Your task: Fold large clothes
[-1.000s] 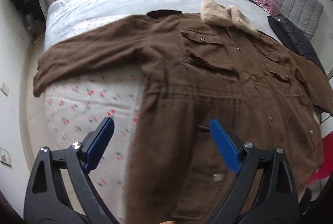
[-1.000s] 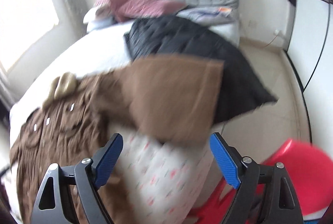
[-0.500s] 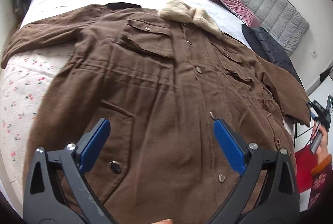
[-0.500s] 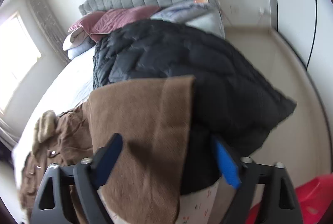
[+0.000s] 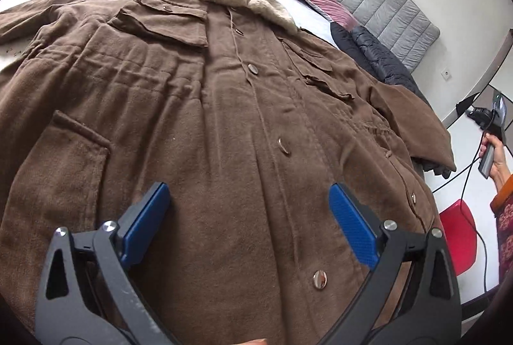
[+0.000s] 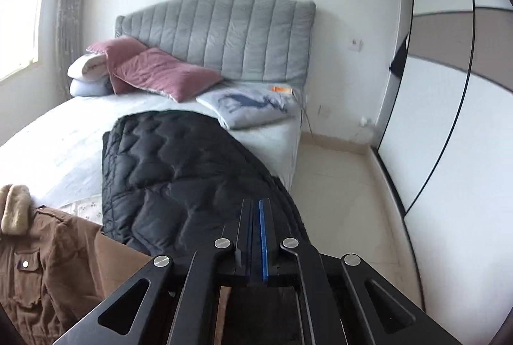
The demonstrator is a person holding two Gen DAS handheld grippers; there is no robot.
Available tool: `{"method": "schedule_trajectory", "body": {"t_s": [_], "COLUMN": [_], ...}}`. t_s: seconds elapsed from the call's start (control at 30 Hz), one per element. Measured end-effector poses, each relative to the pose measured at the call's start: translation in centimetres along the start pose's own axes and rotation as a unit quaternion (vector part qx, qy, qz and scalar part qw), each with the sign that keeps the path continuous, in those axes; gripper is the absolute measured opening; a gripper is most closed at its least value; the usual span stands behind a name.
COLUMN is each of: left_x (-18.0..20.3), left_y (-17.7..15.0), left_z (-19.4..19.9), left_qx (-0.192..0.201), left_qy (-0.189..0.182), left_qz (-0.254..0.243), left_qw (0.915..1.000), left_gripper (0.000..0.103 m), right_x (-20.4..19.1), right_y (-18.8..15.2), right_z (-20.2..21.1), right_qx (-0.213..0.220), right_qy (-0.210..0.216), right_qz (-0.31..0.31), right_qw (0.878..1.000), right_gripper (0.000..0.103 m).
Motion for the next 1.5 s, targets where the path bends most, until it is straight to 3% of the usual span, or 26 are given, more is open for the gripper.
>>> {"method": "schedule_trajectory", "body": {"t_s": [0.1, 0.17, 0.23, 0.43, 0.5, 0.57, 0.63, 0.73, 0.83, 0.93, 1.03, 1.1, 1.17, 1.2, 1.23, 1.27, 1.37, 1.43, 1.5], "left_x": [-0.4, -0.6, -0.4, 0.0, 0.1, 0.2, 0.4, 0.8, 1.4, 1.8, 1.9, 2.0, 2.1, 2.2, 2.2, 2.2, 2.2, 2.1, 1.6], "left_y": [0.1, 0.1, 0.1, 0.2, 0.4, 0.4, 0.5, 0.6, 0.4, -0.1, -0.8, -1.0, -0.9, -0.9, -0.7, -0.5, 0.5, 1.3, 2.3], "left_z": [0.0, 0.0, 0.0, 0.6, 1.0, 1.3, 1.6, 1.8, 1.7, 0.9, 0.3, 0.2, 0.3, 0.4, 0.5, 0.7, 1.9, 3.0, 4.2], "left_qx": [0.003, 0.002, 0.002, 0.012, 0.019, 0.024, 0.028, 0.034, 0.03, 0.009, -0.012, -0.016, -0.014, -0.014, -0.013, -0.012, -0.005, 0.009, 0.028], "left_qy": [-0.013, -0.014, -0.012, -0.022, -0.026, -0.028, -0.03, -0.035, -0.037, -0.039, -0.037, -0.03, -0.029, -0.03, -0.028, -0.022, 0.007, 0.038, 0.083], "left_qz": [0.014, 0.015, 0.011, 0.006, 0.004, 0.001, -0.005, -0.012, -0.026, -0.032, -0.031, -0.036, -0.041, -0.041, -0.041, -0.042, -0.059, -0.083, -0.114], "left_qw": [0.9998, 0.9998, 0.9999, 0.9997, 0.9995, 0.9993, 0.9991, 0.9988, 0.9985, 0.9987, 0.9988, 0.9988, 0.9986, 0.9986, 0.9987, 0.9988, 0.9982, 0.9958, 0.9897], "left_gripper": [0.099, 0.099, 0.099, 0.099, 0.099, 0.099, 0.099, 0.099, 0.099, 0.099, 0.099, 0.099, 0.099, 0.099, 0.099, 0.099, 0.099, 0.099, 0.099], "right_x": [0.9, 1.2, 1.4, -1.3, -3.5, -5.7, -7.3, -8.6, -8.4, -8.0, -8.4, -8.9, -9.2, -9.0, -9.1, -9.2, -10.6, -12.8, -16.2], "right_y": [-2.3, -3.9, -5.4, -9.8, -11.0, -11.2, -10.0, -6.7, -2.6, -0.9, -2.5, -3.8, -4.0, -3.9, -3.8, -3.4, -3.1, -4.1, -6.4], "right_z": [-1.2, -1.2, -1.3, -2.5, -2.8, -2.2, -0.6, 2.0, 2.5, -1.0, -5.2, -6.6, -6.3, -5.6, -4.7, -3.1, 1.7, 4.5, 6.9], "right_qx": [-0.054, -0.059, -0.063, -0.12, -0.128, -0.108, -0.077, 0.01, 0.081, 0.059, 0.016, 0.014, 0.029, 0.035, 0.042, 0.06, 0.088, 0.077, 0.043], "right_qy": [0.112, 0.142, 0.139, 0.154, 0.148, 0.115, 0.116, 0.046, -0.061, -0.115, -0.168, -0.19, -0.203, -0.201, -0.193, -0.174, -0.088, -0.006, 0.085], "right_qz": [-0.065, -0.073, -0.062, -0.028, 0.005, 0.056, 0.084, 0.15, 0.194, 0.192, 0.212, 0.221, 0.207, 0.19, 0.176, 0.159, 0.135, 0.14, 0.16], "right_qw": [0.99, 0.985, 0.986, 0.98, 0.981, 0.986, 0.987, 0.988, 0.976, 0.973, 0.963, 0.956, 0.957, 0.96, 0.964, 0.97, 0.983, 0.987, 0.982], "right_gripper": [0.037, 0.073, 0.08, 0.08, 0.075, 0.037, 0.019, 0.013, 0.011, 0.011, 0.015, 0.019, 0.037, 0.046, 0.063, 0.071, 0.076, 0.077, 0.077]}}
Point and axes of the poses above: each gripper's, at about its wrist camera, not at the fingertips, and z roughly against the way its jaws point, x to its right, y to its top, the point moved 5 cm from there along -z, roughly the way its jaws point, and after that the axes turned 10 degrees about -y, right-handed, at the moved point
